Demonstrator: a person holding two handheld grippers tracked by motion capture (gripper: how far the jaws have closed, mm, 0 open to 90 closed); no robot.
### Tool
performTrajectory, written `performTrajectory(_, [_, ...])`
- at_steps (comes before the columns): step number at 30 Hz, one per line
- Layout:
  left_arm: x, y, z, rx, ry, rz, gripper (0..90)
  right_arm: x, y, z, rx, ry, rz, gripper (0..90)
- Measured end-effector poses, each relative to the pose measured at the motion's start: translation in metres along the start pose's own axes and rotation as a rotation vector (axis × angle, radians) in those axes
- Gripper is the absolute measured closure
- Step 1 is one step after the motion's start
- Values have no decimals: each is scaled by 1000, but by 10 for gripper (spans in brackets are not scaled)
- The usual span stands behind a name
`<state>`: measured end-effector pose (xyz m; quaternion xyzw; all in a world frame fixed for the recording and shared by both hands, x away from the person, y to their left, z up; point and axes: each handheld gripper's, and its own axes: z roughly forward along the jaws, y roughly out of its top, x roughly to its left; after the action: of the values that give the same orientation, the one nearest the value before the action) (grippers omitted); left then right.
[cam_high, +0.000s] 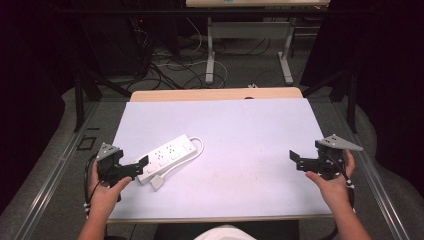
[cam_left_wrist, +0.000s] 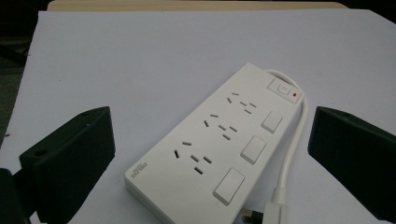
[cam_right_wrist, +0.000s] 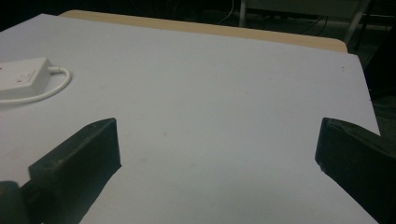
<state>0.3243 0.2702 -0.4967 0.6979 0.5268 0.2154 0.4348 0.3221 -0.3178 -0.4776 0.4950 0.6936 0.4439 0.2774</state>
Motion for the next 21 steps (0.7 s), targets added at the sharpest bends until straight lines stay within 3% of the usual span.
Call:
performTrajectory(6, [-1, 1, -2, -6, 7, 0, 13, 5, -4, 6, 19, -3, -13, 0])
performTrajectory(9, [-2, 2, -3, -9, 8, 5, 16, 6, -6, 7, -3, -9, -19, 0])
performTrajectory(21, [-4, 0, -7, -4, -2, 8, 17, 13, -9, 12, -2, -6, -24, 0])
